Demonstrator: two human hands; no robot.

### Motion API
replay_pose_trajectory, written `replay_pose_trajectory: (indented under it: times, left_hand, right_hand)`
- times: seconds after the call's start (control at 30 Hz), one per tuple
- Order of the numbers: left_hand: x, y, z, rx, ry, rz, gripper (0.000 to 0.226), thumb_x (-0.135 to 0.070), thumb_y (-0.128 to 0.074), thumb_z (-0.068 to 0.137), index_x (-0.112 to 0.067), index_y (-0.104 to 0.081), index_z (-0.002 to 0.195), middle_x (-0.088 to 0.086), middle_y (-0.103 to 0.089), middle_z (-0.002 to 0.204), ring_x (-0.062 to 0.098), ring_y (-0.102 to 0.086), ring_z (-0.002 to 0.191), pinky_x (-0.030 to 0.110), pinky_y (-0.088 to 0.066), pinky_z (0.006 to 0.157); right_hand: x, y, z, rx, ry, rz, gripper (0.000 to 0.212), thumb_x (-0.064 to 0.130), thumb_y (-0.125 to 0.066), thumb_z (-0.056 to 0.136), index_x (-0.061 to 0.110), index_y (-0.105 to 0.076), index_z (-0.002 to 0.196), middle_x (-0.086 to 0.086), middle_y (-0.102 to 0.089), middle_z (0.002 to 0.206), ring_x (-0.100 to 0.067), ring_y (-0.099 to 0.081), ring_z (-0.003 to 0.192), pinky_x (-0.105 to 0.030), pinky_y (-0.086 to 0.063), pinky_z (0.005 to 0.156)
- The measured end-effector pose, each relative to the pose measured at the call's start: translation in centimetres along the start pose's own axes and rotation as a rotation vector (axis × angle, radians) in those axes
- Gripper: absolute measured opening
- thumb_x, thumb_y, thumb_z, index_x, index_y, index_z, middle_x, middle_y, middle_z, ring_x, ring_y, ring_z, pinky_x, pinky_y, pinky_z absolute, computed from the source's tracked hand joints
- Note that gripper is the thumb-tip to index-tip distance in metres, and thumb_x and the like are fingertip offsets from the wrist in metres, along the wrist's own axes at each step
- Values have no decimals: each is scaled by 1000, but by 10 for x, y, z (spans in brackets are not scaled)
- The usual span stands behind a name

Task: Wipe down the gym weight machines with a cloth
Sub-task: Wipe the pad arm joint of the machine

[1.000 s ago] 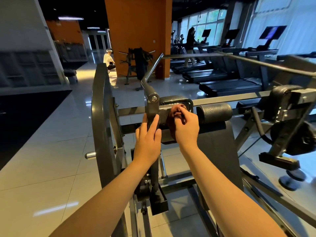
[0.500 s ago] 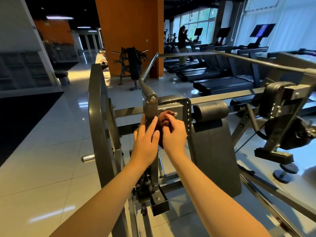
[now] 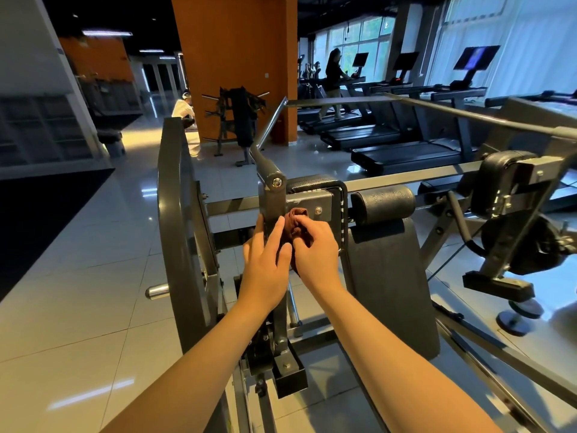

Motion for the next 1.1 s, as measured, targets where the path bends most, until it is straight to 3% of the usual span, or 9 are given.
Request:
replay_pose_trajectory:
  times: [0.07, 0.17, 0.33, 0.47, 0.6, 0.7, 0.83, 1.0, 1.1]
  left_hand:
    - [-5, -4, -1, -5, 3, 14, 51, -37, -37, 108, -43, -22, 157, -9, -23, 155, 6, -14, 138, 20, -25, 98]
    - [-8, -6, 0, -19, 8, 2, 50, -36, -38, 108, -46, -23, 155, -12, -19, 156, 11, -12, 143, 23, -25, 99]
    - [-4, -4, 3, -25, 31, -33, 48, -35, -36, 108, -44, -27, 154, -7, -24, 158, 7, -14, 142, 26, -18, 107]
    - [0, -2, 3, -49, 35, -48, 47, -34, -37, 109, -41, -29, 155, -7, -32, 153, -3, -17, 129, 26, -20, 107]
    - [0, -6, 2, -48, 31, -19, 48, -36, -37, 108, -42, -28, 155, -8, -28, 154, 9, -19, 137, 30, -22, 107]
    - [-2, -10, -1, -34, 34, -15, 49, -36, -38, 108, -41, -28, 155, -9, -28, 150, -2, -14, 128, 27, -22, 103]
    - [-3, -10, -3, -45, 52, -33, 47, -34, -38, 108, -40, -30, 154, -8, -31, 147, -8, -11, 120, 24, -21, 102]
    - [8, -6, 1, -51, 51, -68, 45, -34, -38, 108, -42, -33, 153, -10, -33, 153, 6, -22, 138, 31, -25, 110]
    - [11, -6, 1, -55, 44, -75, 46, -34, -39, 108, -40, -33, 153, -11, -35, 151, 3, -23, 136, 30, -27, 109]
  right_hand:
    - [-1, 15, 10, -76, -1, -4, 38, 4, -56, 97, 18, -62, 132, 3, -50, 125, -7, -50, 112, -14, -46, 95]
    - [-4, 28, 26, -191, -67, 72, 45, 6, -54, 99, 18, -53, 142, 5, -38, 135, -6, -41, 123, 2, -38, 89]
    - [-1, -8, 12, -108, 87, -19, 47, 6, -58, 97, 24, -56, 141, 3, -39, 141, -10, -40, 131, -19, -39, 105]
    - [-6, -13, -4, -61, 86, 4, 40, 6, -62, 97, 19, -63, 134, 8, -48, 131, 15, -41, 116, -5, -39, 99]
    - [-22, 5, -14, -2, -12, -14, 38, 2, -60, 95, 16, -66, 130, 1, -57, 126, -3, -52, 114, -4, -41, 97]
    - [-23, 26, -4, -78, -38, 20, 38, 5, -59, 96, 18, -62, 132, 1, -52, 129, 1, -48, 111, 4, -35, 89]
    - [-11, 27, 19, -129, -35, 107, 37, 11, -62, 97, 19, -60, 133, 7, -45, 127, -1, -48, 114, -4, -42, 88]
    - [-4, -5, 8, -25, 36, 74, 36, 12, -63, 97, 20, -63, 132, 8, -53, 122, -2, -52, 113, -8, -43, 94]
    - [-6, -2, 5, 86, 18, 45, 35, 16, -62, 97, 24, -61, 131, 10, -54, 119, 4, -51, 107, -10, -42, 90]
Point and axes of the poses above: each hand's wrist, its own z-axis towards the middle knuckle, its own y-axis out of the back of the hand, x = y × z, the point moved 3 cm from there along z, towards the middle knuckle
